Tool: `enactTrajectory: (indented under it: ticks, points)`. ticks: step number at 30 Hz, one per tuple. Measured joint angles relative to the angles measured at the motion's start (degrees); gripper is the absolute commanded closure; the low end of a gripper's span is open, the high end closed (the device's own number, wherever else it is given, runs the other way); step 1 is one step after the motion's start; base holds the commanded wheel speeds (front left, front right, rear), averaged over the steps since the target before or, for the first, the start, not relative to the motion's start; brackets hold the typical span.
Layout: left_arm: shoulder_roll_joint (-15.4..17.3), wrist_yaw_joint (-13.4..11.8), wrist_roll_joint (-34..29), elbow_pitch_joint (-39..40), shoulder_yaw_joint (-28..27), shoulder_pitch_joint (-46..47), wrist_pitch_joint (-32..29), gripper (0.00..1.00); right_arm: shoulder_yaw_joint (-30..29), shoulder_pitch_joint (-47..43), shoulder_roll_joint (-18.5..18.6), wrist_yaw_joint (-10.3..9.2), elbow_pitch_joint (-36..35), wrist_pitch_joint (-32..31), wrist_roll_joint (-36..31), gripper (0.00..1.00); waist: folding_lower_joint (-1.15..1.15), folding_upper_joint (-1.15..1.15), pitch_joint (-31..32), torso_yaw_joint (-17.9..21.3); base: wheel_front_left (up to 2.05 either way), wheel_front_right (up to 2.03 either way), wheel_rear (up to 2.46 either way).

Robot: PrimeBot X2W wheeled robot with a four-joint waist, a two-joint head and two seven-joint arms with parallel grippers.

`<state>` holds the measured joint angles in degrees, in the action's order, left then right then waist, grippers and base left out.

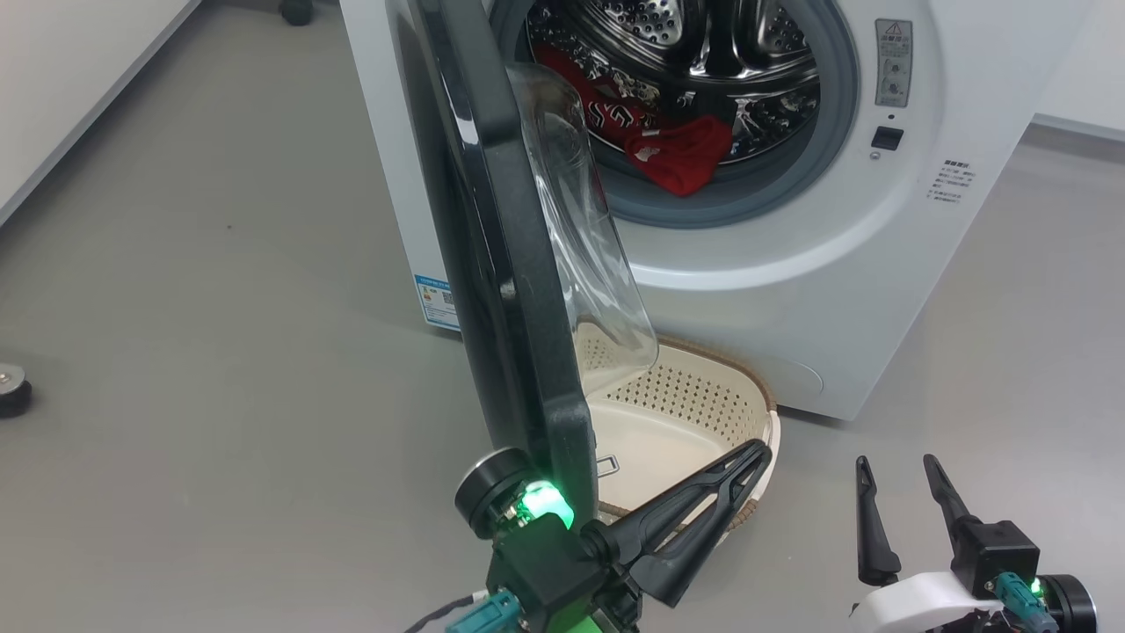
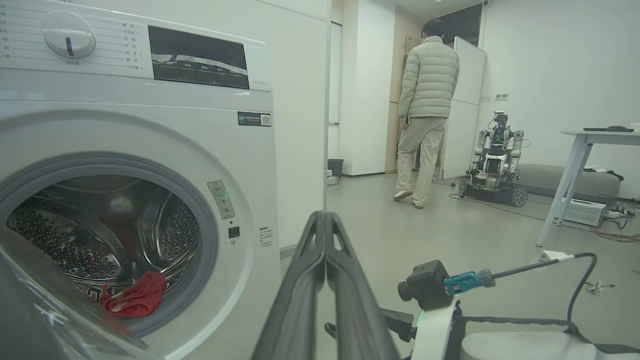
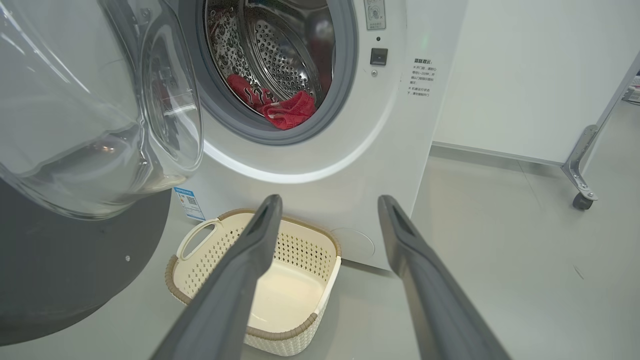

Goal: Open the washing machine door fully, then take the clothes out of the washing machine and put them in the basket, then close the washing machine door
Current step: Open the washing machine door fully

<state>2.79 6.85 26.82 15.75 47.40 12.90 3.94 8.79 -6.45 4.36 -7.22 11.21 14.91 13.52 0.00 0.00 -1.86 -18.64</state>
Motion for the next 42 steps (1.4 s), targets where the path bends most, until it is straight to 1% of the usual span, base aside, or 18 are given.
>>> enactTrajectory:
  ticks: [4, 8, 13, 16, 21, 33, 42]
  points:
    - [1.3, 0.0, -0.3, -3.2, 1.4, -1.6, -2.4, 1.00, 0.0, 0.1, 0.0, 0.01, 0.0, 0.0, 0.0, 0.00, 0.00, 0.00, -0.6, -0.2, 0.00, 0.00, 0.00]
    - [2.7, -0.1, -0.9, -6.5, 0.7, -2.8, -3.9, 1.00, 0.1, 0.2, 0.0, 0.01, 0.0, 0.0, -0.1, 0.00, 0.00, 0.00, -1.2, 0.0, 0.00, 0.00, 0.00]
    - [3.2, -2.3, -1.8, -9.8, -1.9, -3.2, -4.5, 1.00, -0.4, 0.4, 0.0, 0.00, -0.1, 0.0, -0.1, 0.00, 0.00, 0.00, -2.1, 0.2, 0.00, 0.00, 0.00]
    - [3.2, -3.8, -2.9, -11.1, -3.6, -3.2, -4.6, 1.00, -0.6, 0.5, 0.0, 0.01, -0.3, 0.0, -0.1, 0.00, 0.00, 0.00, -2.6, 0.3, 0.00, 0.00, 0.00]
    - [3.1, -5.1, -3.5, -12.9, -4.8, -3.2, -4.4, 1.00, -0.8, 0.8, 0.0, 0.01, -0.3, 0.0, -0.5, 0.00, 0.00, 0.00, -3.1, 0.2, 0.00, 0.00, 0.00]
    - [1.9, -6.0, -2.9, -14.1, -5.3, -3.2, -3.0, 1.00, -1.7, 1.0, 0.0, 0.01, -0.3, 0.0, -0.5, 0.00, 0.00, 0.00, -3.7, -1.1, 0.00, 0.00, 0.00]
    - [1.6, -6.1, -3.4, -13.9, -5.6, -3.2, -1.3, 1.00, -2.5, 1.0, 0.1, 0.01, -0.3, 0.0, -0.5, 0.00, 0.00, 0.00, -4.4, -3.5, 0.00, 0.00, 0.00]
